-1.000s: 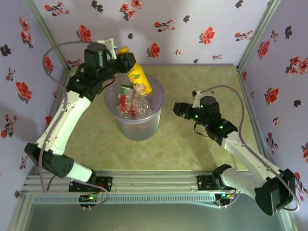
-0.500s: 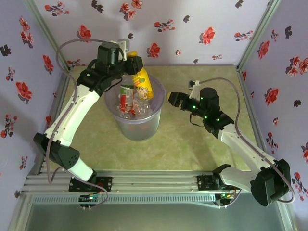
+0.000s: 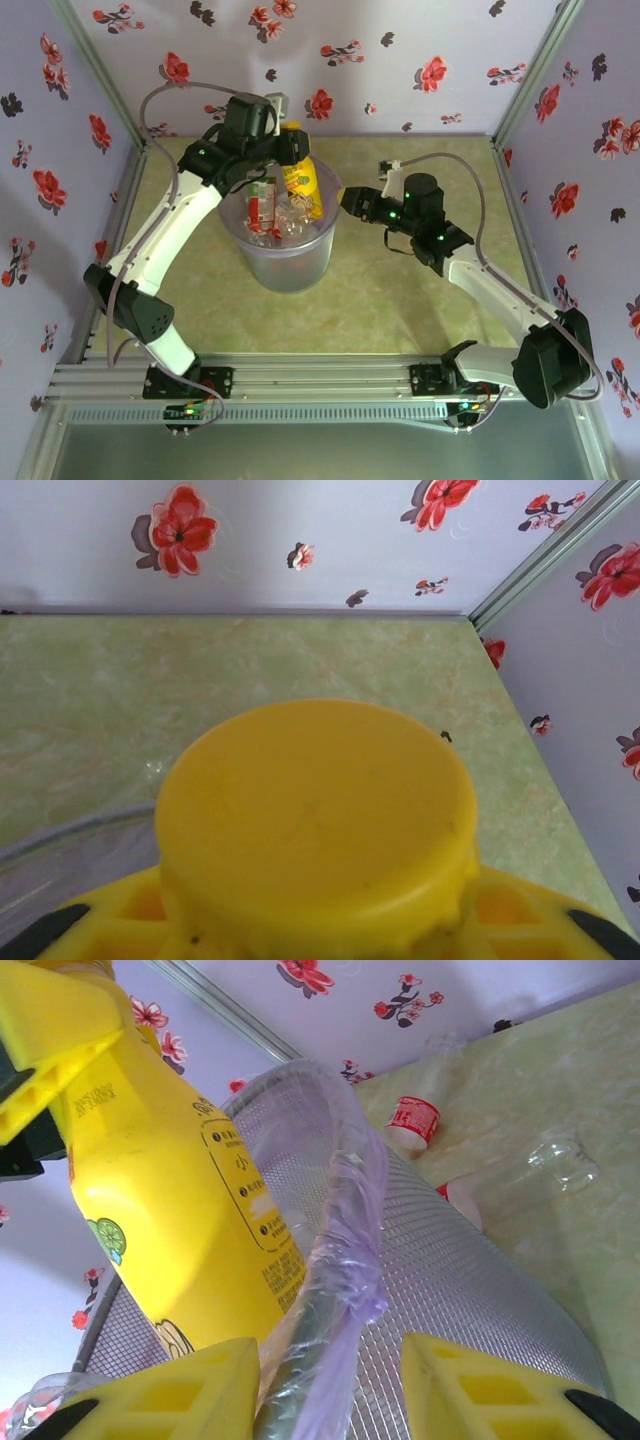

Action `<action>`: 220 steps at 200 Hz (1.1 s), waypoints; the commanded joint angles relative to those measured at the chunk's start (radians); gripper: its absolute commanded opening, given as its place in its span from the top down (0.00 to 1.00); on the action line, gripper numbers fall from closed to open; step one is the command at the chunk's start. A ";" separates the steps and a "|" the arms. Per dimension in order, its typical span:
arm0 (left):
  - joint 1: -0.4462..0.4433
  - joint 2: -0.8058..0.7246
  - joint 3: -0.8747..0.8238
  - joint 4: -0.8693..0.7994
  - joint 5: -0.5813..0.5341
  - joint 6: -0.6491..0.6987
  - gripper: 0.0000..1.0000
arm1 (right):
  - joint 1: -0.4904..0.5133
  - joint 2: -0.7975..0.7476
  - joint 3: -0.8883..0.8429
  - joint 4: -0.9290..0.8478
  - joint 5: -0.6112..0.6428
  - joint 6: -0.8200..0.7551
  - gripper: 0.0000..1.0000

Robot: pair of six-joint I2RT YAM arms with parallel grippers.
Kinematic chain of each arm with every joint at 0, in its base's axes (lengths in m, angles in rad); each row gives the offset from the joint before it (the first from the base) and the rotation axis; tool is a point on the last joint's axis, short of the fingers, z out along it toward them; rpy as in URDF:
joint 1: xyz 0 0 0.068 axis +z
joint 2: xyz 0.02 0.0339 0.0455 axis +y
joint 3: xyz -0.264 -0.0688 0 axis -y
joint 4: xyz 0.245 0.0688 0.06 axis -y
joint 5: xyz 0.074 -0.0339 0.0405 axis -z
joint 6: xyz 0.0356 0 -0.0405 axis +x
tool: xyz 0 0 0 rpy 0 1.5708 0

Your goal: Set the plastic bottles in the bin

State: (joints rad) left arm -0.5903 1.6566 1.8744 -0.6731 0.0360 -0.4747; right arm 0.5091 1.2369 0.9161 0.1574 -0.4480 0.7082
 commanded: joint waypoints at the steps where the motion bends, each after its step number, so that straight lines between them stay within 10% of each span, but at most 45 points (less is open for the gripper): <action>1: -0.008 -0.027 -0.045 0.004 0.005 -0.035 1.00 | 0.011 0.022 0.027 0.021 -0.020 -0.006 0.57; 108: -0.016 -0.038 -0.175 0.004 -0.004 -0.050 1.00 | 0.017 0.046 0.038 0.006 -0.014 -0.021 0.60; 220: -0.045 -0.066 -0.061 -0.050 -0.074 0.004 0.28 | 0.022 0.056 0.048 -0.024 0.017 -0.041 0.61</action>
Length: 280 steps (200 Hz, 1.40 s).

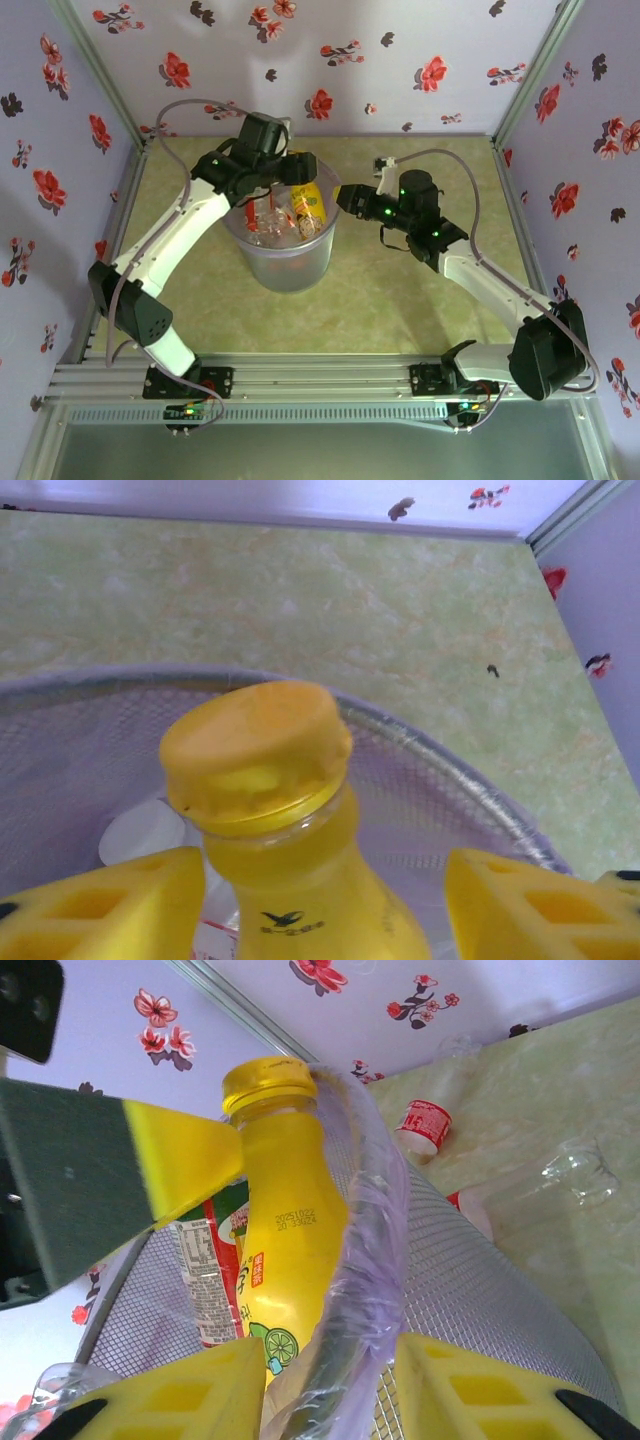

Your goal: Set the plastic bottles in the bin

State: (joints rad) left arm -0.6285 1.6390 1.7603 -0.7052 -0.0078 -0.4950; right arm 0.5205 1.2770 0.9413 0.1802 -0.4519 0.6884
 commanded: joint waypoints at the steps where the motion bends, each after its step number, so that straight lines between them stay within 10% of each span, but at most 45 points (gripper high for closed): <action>1: -0.007 -0.050 0.055 -0.018 -0.031 0.025 0.28 | 0.010 0.016 0.021 -0.048 0.021 -0.021 0.61; 142: 0.125 -0.345 -0.117 -0.153 -0.245 0.090 0.32 | 0.009 -0.013 0.149 -0.288 0.094 -0.103 0.48; 178: 0.185 -0.460 -0.243 -0.139 -0.245 0.069 0.32 | 0.007 -0.054 0.210 -0.452 0.159 -0.128 0.35; 280: 0.225 -0.513 -0.434 -0.055 -0.123 0.023 0.37 | 0.052 0.058 0.431 -0.677 0.239 -0.193 0.40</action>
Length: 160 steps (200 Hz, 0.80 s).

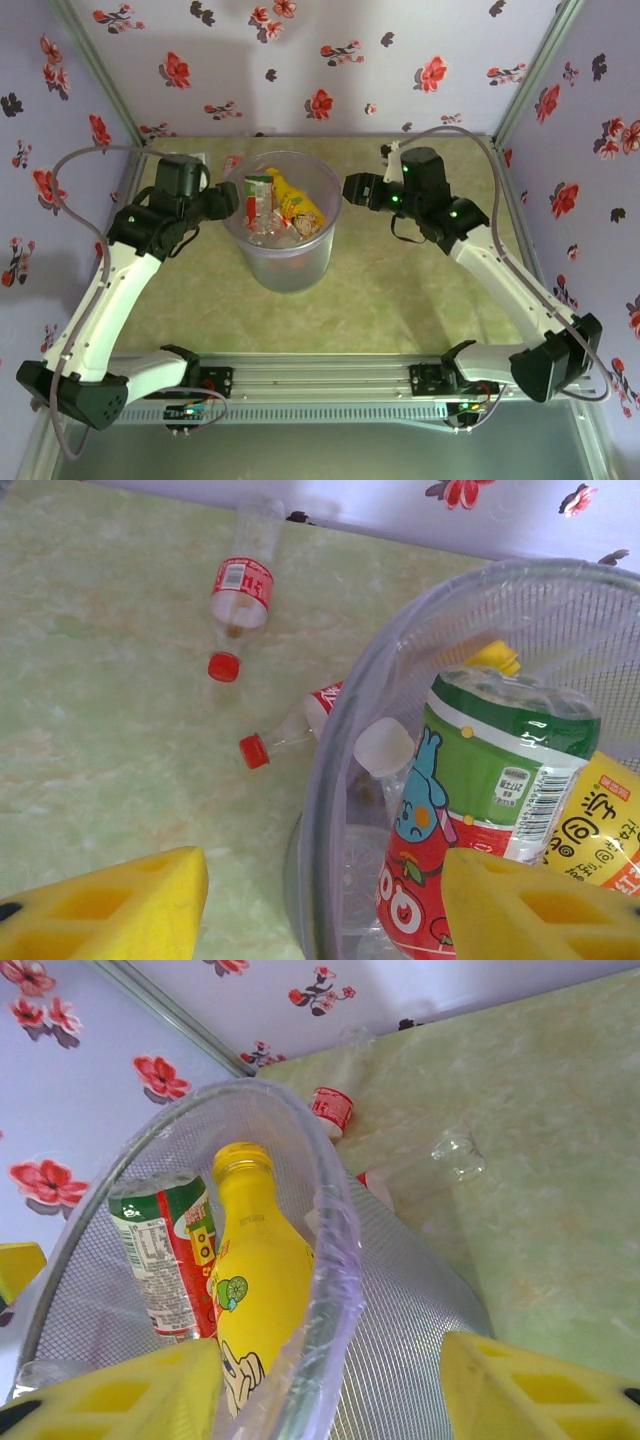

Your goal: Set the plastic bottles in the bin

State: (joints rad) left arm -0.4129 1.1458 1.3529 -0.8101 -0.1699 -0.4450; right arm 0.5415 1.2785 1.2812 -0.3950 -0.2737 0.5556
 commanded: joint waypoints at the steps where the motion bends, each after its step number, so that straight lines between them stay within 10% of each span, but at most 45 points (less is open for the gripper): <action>1: 0.009 -0.021 -0.028 0.051 0.040 -0.027 0.37 | 0.032 0.060 0.096 -0.108 0.063 -0.063 0.40; 95: 0.011 -0.024 -0.111 0.119 0.122 -0.079 0.66 | 0.121 0.326 0.385 -0.363 0.282 -0.209 0.49; 160: 0.009 0.005 -0.130 0.181 0.173 -0.118 0.80 | 0.135 0.401 0.457 -0.401 0.338 -0.222 0.79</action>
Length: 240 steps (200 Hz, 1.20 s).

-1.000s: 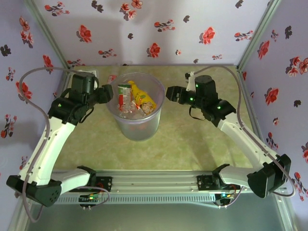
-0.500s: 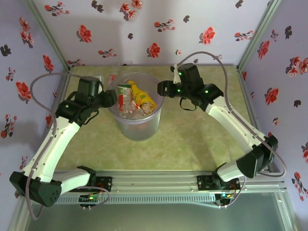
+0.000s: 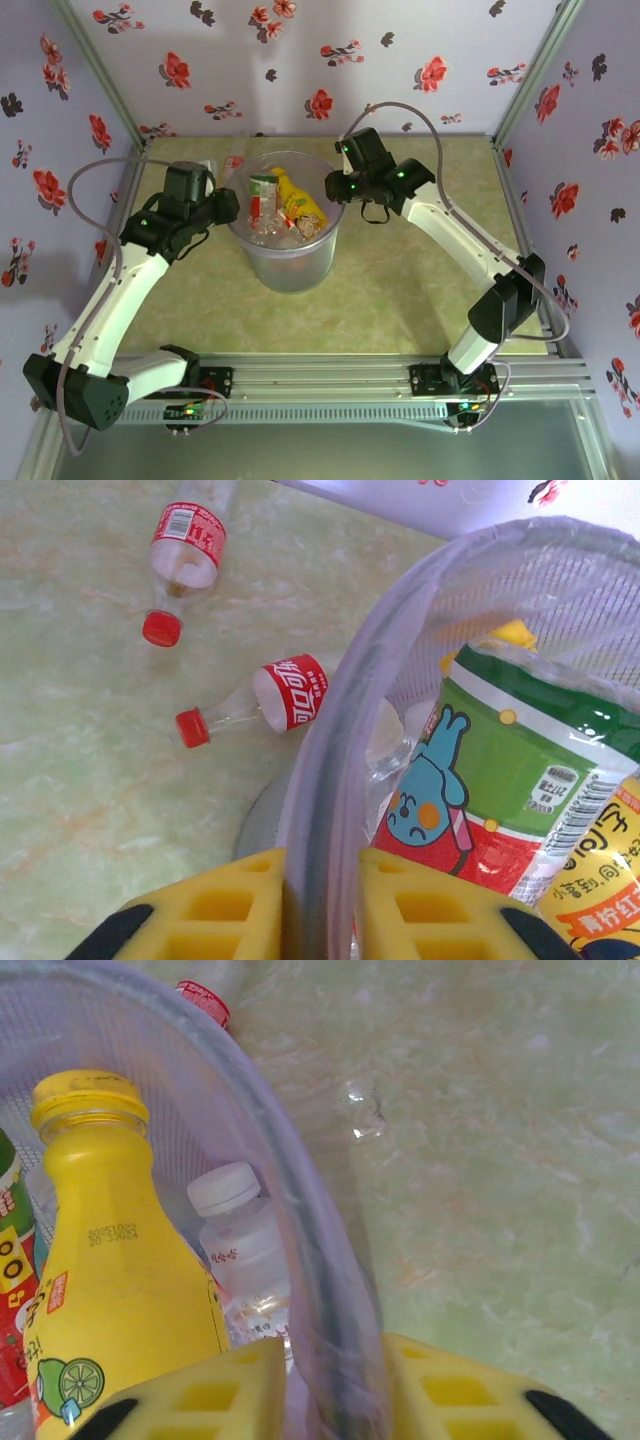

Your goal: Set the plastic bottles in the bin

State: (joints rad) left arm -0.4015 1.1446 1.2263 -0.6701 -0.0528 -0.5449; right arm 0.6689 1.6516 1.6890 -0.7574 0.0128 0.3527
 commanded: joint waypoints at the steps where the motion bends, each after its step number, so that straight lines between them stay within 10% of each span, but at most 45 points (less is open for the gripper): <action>1: -0.002 0.006 -0.004 0.043 0.058 -0.019 0.80 | 0.008 0.028 0.050 -0.039 0.052 -0.019 0.80; 69: -0.065 0.044 0.069 0.111 0.061 -0.065 0.88 | -0.008 -0.015 0.099 -0.048 0.105 -0.051 1.00; 240: -0.320 0.509 0.471 0.236 0.100 -0.085 0.94 | -0.381 -0.218 -0.019 -0.220 -0.063 -0.057 1.00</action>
State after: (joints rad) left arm -0.6800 1.6337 1.6051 -0.5297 -0.0208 -0.6483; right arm 0.3027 1.4860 1.7031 -1.0363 0.0414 0.2974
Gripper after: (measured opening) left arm 0.133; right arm 0.142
